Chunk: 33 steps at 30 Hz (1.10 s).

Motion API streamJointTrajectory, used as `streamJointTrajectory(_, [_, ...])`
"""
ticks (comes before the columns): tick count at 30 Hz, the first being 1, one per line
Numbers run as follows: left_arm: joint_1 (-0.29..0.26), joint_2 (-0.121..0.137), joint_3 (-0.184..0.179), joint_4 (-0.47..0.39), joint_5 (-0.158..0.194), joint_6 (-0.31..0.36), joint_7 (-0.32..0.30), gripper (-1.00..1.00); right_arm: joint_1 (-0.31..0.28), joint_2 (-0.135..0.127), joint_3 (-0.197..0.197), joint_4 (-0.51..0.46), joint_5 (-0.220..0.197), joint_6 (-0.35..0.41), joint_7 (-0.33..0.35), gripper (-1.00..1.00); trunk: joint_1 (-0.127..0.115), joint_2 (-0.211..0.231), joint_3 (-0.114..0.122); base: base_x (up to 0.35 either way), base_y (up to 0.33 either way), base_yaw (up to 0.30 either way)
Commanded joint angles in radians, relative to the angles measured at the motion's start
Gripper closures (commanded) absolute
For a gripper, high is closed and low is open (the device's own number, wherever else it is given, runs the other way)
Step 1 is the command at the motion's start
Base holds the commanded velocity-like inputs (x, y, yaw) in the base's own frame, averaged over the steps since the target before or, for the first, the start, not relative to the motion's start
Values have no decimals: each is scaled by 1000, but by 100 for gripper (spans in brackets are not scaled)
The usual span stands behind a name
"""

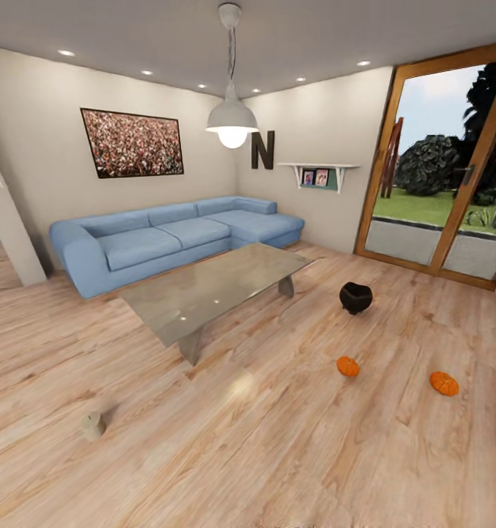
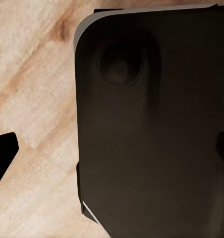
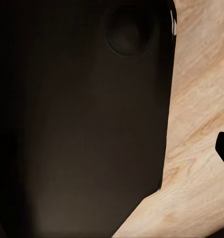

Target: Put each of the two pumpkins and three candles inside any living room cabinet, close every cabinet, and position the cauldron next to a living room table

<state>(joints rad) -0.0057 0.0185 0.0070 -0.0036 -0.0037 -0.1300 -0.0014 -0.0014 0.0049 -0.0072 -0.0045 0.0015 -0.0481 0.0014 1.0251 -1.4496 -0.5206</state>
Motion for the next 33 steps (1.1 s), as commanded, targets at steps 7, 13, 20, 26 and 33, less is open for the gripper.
streamJointTrajectory(7, [0,1,-1,1,-1,-3,0,-100,0,4,0,1,0,-3,0,-100,0,0,-7,0,0,-251])
streamJointTrajectory(13, [0,0,0,1,-1,-3,0,-100,0,5,-1,-4,0,-3,0,-100,0,0,-12,0,0,-245])
streamJointTrajectory(20, [0,0,1,1,-1,-3,0,-100,0,6,-4,-8,-22,-4,3,-100,0,0,-18,0,0,-244])
streamJointTrajectory(26, [0,0,2,1,1,-3,0,-100,0,8,0,-9,-114,-4,5,-100,0,0,-23,0,0,-241])
streamJointTrajectory(33, [0,0,-3,1,-1,-3,0,-100,0,7,-1,-8,-130,-4,5,-100,0,0,-30,0,0,-240])
